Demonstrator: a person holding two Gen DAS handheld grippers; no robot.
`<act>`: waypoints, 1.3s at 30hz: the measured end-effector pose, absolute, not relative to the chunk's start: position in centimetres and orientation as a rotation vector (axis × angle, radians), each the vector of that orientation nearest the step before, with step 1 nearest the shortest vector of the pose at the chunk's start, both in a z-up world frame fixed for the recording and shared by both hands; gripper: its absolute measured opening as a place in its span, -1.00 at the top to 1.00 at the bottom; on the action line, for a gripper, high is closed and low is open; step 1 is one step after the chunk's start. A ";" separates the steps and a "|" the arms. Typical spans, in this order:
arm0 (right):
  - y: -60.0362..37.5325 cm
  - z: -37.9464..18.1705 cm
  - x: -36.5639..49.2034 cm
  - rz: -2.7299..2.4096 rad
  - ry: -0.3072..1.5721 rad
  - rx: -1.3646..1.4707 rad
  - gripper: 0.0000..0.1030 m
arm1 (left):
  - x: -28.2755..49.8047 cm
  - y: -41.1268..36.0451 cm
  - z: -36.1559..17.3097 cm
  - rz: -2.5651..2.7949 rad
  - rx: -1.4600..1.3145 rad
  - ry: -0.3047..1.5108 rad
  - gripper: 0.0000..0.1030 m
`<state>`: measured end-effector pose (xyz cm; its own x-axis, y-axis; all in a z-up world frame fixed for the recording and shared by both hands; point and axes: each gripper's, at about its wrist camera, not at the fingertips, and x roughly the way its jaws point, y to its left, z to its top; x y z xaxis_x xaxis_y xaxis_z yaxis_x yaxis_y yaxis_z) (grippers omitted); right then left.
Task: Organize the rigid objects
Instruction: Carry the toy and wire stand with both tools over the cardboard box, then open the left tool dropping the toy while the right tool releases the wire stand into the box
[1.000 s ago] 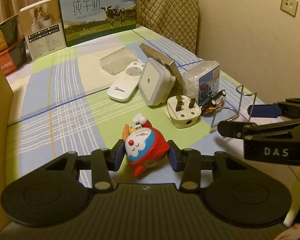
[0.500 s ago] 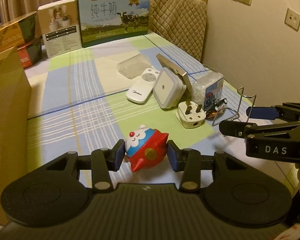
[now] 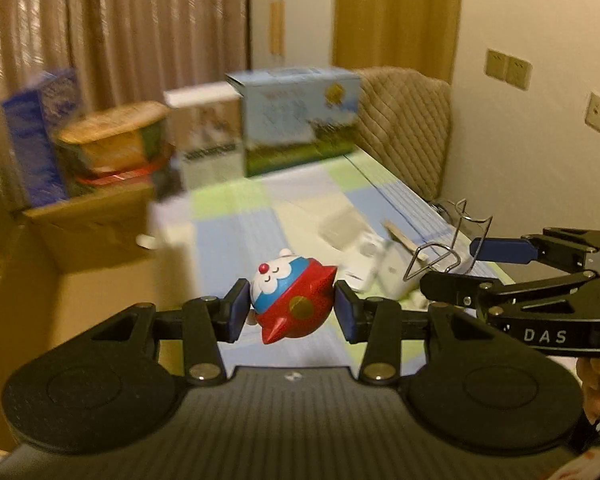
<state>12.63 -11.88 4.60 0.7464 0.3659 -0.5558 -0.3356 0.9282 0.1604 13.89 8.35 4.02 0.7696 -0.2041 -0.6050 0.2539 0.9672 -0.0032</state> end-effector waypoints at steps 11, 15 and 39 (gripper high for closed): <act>1.2 9.4 14.0 0.673 0.599 0.067 -0.24 | 12.3 21.7 7.8 -0.035 0.111 0.681 0.23; 5.1 8.8 14.6 0.722 0.636 0.061 -0.24 | 12.0 25.1 6.6 0.006 0.078 0.721 0.23; 8.0 6.1 16.0 0.724 0.712 0.057 -0.24 | 11.6 30.3 3.4 0.078 -0.087 0.743 0.14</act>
<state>16.00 8.04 6.13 0.5274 0.6237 -0.5769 -0.5867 0.7585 0.2837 11.60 30.33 3.40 0.7340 0.0402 -0.6780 -0.1017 0.9935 -0.0512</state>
